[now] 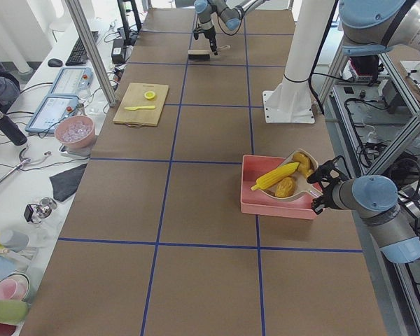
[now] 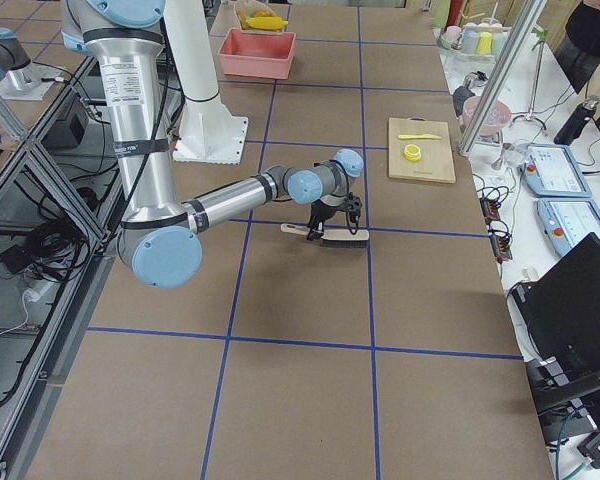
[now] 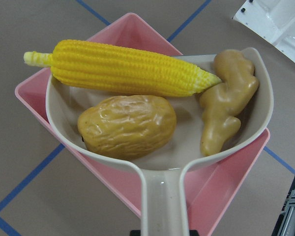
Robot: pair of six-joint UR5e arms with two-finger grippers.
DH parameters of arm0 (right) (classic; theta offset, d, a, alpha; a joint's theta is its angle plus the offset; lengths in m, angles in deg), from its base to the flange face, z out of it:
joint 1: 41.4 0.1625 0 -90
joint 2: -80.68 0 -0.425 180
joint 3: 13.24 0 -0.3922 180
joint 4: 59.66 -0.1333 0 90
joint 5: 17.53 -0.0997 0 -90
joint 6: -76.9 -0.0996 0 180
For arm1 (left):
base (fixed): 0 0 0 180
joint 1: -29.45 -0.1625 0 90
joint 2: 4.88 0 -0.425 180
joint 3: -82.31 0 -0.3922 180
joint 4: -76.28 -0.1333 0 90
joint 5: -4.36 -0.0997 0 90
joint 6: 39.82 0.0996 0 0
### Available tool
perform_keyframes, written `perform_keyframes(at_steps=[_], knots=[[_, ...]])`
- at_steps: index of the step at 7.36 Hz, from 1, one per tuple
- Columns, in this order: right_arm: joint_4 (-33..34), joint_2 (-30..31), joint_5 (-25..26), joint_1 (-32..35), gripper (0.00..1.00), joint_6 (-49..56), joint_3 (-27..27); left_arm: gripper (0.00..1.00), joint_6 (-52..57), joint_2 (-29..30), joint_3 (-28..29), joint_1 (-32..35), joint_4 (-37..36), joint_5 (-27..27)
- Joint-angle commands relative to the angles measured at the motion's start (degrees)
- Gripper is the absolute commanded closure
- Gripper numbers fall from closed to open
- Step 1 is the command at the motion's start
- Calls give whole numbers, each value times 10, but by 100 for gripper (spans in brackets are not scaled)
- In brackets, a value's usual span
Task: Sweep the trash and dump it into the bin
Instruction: 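Tilt the dustpan into the bin with left gripper while right lowers brush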
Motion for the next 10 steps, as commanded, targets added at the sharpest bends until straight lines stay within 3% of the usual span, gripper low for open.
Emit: perform_keyframes(at_steps=[1,3,4,6,8,10], knots=[[0,0,0,1,0,0,3,82,0,-19,0,-2,-26,16],[0,3,0,3,0,-4,11,83,7,-25,0,-3,-52,48],[1,6,3,14,0,-4,25,88,7,-35,0,-4,-60,50],[0,11,9,70,0,-3,65,88,9,-41,0,-4,-64,50],[3,10,68,104,0,0,110,88,13,-58,-1,-5,-67,57],[5,3,62,147,0,3,131,90,13,-76,-3,-7,-71,61]])
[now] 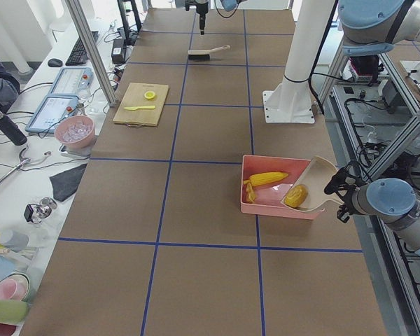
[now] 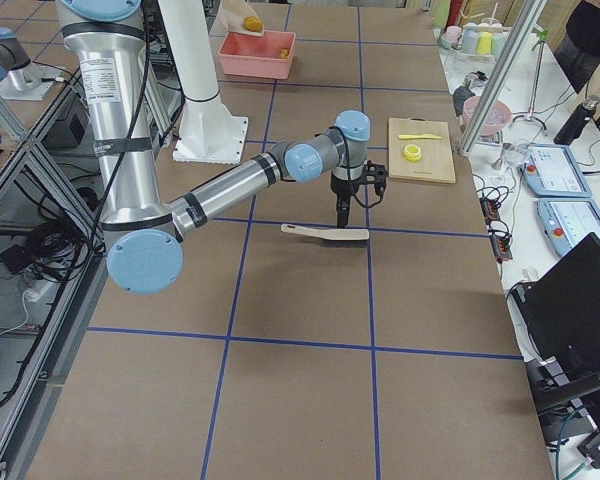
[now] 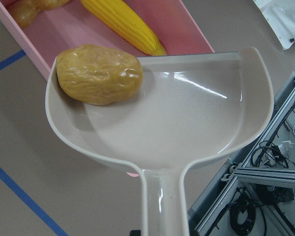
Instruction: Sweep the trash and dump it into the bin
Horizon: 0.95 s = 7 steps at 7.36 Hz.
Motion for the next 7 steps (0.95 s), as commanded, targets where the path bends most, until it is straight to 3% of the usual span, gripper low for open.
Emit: perform_keyframes(at_steps=[1,3,7], knots=[[3,2,0,32,0,2,38,90,-2,-21,-18,0,-8,4],[2,4,4,48,0,3,40,92,2,-54,-70,-1,-61,3],[1,5,9,68,0,4,37,92,48,-63,-83,-1,-134,4]])
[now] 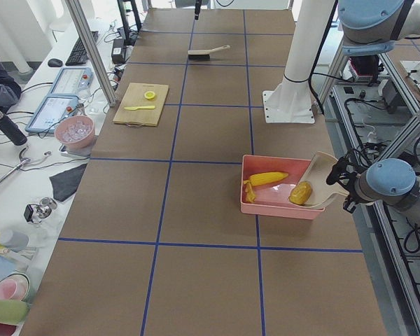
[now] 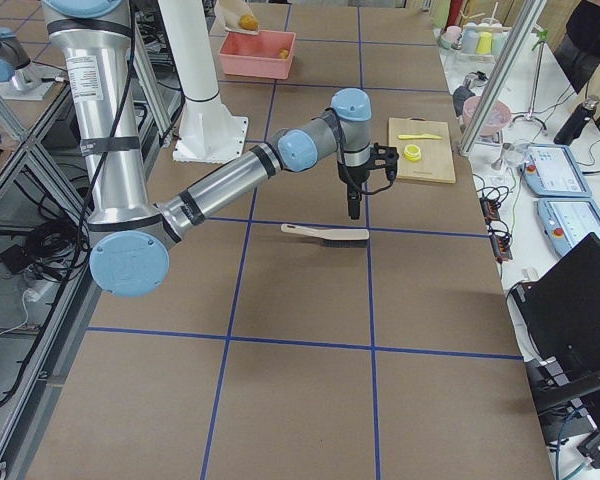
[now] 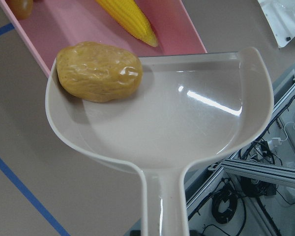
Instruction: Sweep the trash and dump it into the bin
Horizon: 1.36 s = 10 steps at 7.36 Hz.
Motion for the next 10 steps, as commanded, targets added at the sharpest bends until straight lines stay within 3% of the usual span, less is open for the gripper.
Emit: perform_keyframes(at_steps=[1,5,10], knots=[[-1,4,0,6,0,1,0,92,14,-9,-8,-1,-34,0],[-3,9,1,6,0,1,2,99,14,-43,-92,-4,-119,0],[-4,15,2,6,0,1,2,99,31,-58,-138,-26,-207,-3]])
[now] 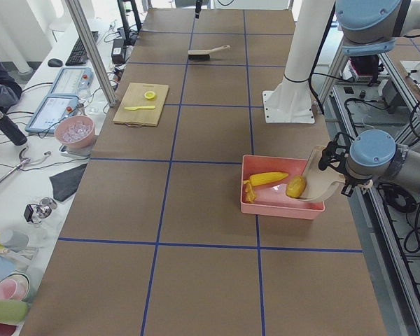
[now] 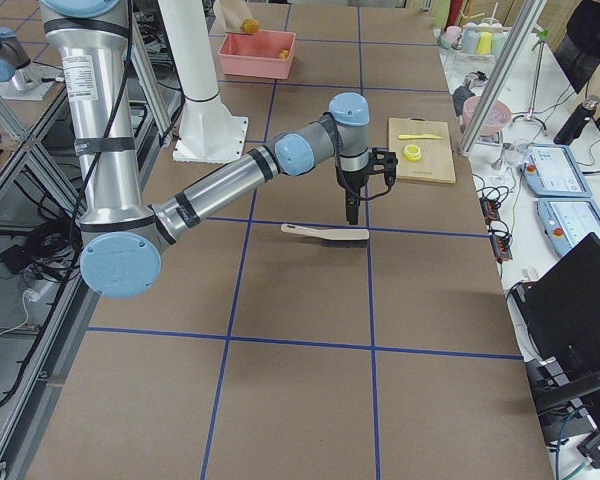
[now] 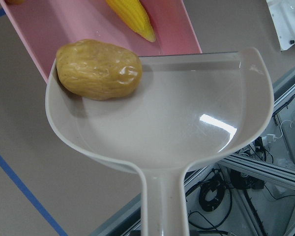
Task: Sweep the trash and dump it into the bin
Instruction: 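Hold the dustpan over the pink bin while the right gripper releases the brush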
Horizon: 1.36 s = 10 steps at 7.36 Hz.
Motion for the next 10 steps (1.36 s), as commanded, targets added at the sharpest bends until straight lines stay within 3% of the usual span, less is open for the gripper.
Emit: perform_keyframes(at_steps=[1,6,10], knots=[[0,0,0,-1,0,0,-1,99,13,-1,-8,-6,-24,-1],[0,1,5,-1,0,1,-4,99,95,2,-24,15,8,-8],[0,1,11,-3,0,1,-7,98,100,37,-32,26,134,-121]])
